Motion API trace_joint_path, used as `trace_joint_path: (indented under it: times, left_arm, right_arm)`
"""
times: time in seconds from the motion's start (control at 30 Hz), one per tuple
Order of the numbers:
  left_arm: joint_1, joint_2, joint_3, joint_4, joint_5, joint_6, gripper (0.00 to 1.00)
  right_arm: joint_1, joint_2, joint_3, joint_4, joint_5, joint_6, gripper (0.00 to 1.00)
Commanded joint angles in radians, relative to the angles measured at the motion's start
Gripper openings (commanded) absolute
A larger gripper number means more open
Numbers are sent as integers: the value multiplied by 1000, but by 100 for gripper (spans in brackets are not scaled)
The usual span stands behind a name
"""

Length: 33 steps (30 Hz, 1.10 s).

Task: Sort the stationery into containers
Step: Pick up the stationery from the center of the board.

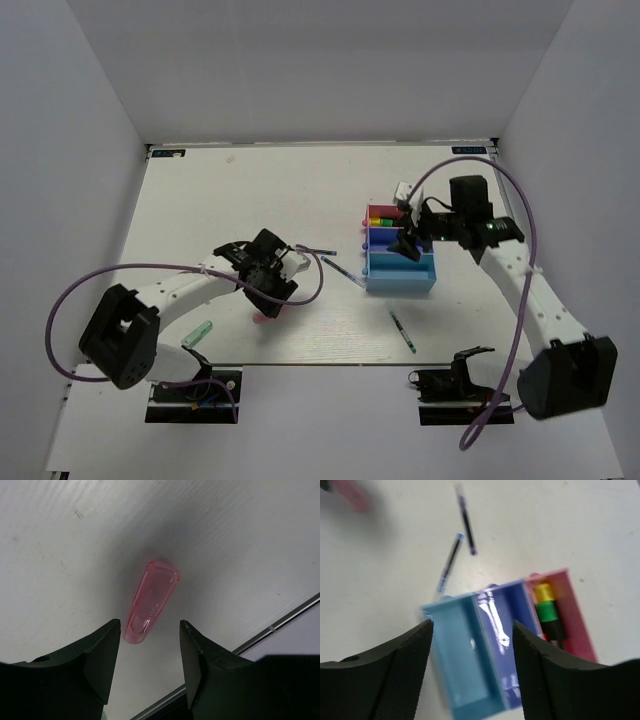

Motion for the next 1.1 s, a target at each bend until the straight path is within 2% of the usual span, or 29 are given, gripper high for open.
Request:
trace_joint_path:
  times: [0.0, 0.13, 0.27, 0.33, 0.5, 0.53, 0.63, 0.73, 0.8, 0.83, 0.9, 0.97, 1.07]
  left_arm:
    - [-10, 60, 35, -14, -10, 80, 61]
    - [-12, 134, 55, -6, -22, 80, 61]
    - [-30, 177, 61, -3, -18, 79, 59]
    - [-52, 195, 36, 12, -62, 82, 58]
    - [-82, 252, 15, 25, -177, 65, 37]
    - [-88, 281, 19, 18, -194, 62, 27]
    - [-90, 293, 33, 14, -214, 48, 10]
    - [-93, 263, 59, -14, -197, 33, 1]
    - [-99, 218, 119, -29, -178, 16, 1]
    - [-98, 194, 183, -38, -142, 10, 1]
    - [-107, 169, 239, -51, -115, -2, 1]
    - [-114, 178, 372, -60, -64, -9, 1]
    - [-124, 224, 537, -26, 8, 5, 1]
  right_arm:
    - [-5, -100, -106, 36, -148, 139, 71]
    - [-3, -192, -157, 11, -161, 154, 72]
    - [-6, -220, -192, 37, -161, 191, 72]
    - [-8, -225, -212, 65, -168, 202, 72]
    - [-17, -244, -238, 93, -188, 234, 72]
    - [-15, -246, -243, 91, -188, 236, 72]
    - [-22, -263, -256, 91, -187, 239, 72]
    - [-25, -274, -266, 87, -175, 251, 68]
    - [-25, -274, -267, 84, -138, 272, 34]
    - [-25, -268, -266, 90, -95, 285, 0]
    - [-26, -269, -269, 108, 53, 360, 0]
    - [-28, -272, -272, 125, 145, 401, 0]
    - [-31, -289, -279, 117, 181, 389, 0]
